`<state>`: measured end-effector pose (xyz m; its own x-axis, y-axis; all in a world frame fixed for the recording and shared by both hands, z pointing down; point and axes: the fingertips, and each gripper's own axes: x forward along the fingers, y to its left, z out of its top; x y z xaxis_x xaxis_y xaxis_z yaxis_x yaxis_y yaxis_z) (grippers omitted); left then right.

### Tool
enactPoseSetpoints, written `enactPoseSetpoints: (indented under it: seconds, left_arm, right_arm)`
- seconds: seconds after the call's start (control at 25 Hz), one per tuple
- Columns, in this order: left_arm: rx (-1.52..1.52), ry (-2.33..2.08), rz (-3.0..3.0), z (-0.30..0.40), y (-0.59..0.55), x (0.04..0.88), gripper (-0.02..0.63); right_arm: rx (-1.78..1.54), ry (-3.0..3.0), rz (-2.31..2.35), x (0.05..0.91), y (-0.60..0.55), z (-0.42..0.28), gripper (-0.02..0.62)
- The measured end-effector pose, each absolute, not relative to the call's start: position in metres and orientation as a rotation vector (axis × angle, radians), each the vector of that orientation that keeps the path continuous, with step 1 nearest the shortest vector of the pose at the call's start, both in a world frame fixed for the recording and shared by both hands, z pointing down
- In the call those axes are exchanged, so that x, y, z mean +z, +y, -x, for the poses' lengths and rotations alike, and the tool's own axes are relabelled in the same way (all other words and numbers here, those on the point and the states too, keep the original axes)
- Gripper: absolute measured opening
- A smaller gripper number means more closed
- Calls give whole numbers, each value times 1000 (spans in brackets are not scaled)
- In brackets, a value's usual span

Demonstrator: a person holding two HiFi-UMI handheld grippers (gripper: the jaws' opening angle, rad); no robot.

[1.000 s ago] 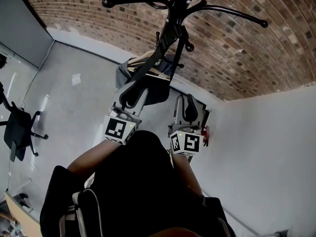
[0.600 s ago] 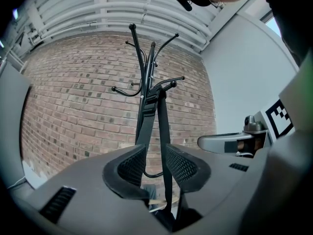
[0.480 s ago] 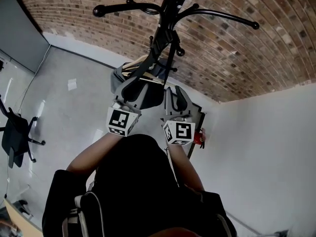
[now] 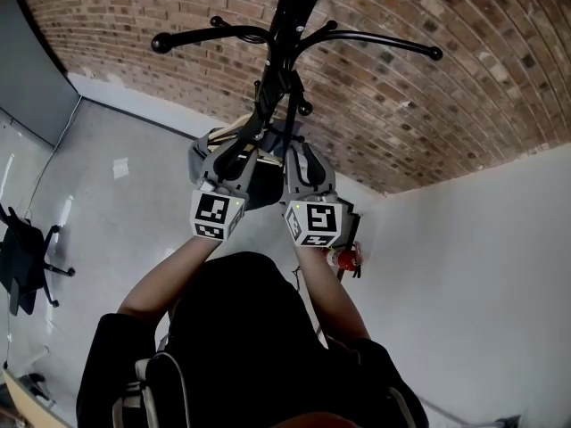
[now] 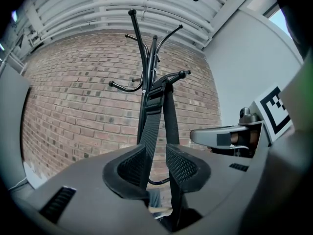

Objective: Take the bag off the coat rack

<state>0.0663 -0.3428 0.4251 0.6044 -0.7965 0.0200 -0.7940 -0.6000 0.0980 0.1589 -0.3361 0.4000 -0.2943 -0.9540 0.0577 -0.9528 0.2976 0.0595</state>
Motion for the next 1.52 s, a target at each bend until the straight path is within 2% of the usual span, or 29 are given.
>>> enactPoseSetpoints:
  seconds: [1.2, 1.52]
  left_arm:
    - [-10, -1413, -2679, -84, -388, 422, 124]
    - [-13, -1437, -2672, -75, -391, 421, 121]
  right_arm:
    - [-100, -2356, -1768, 410, -407, -152, 97]
    - [-88, -2379, -1765, 411, -406, -148, 34]
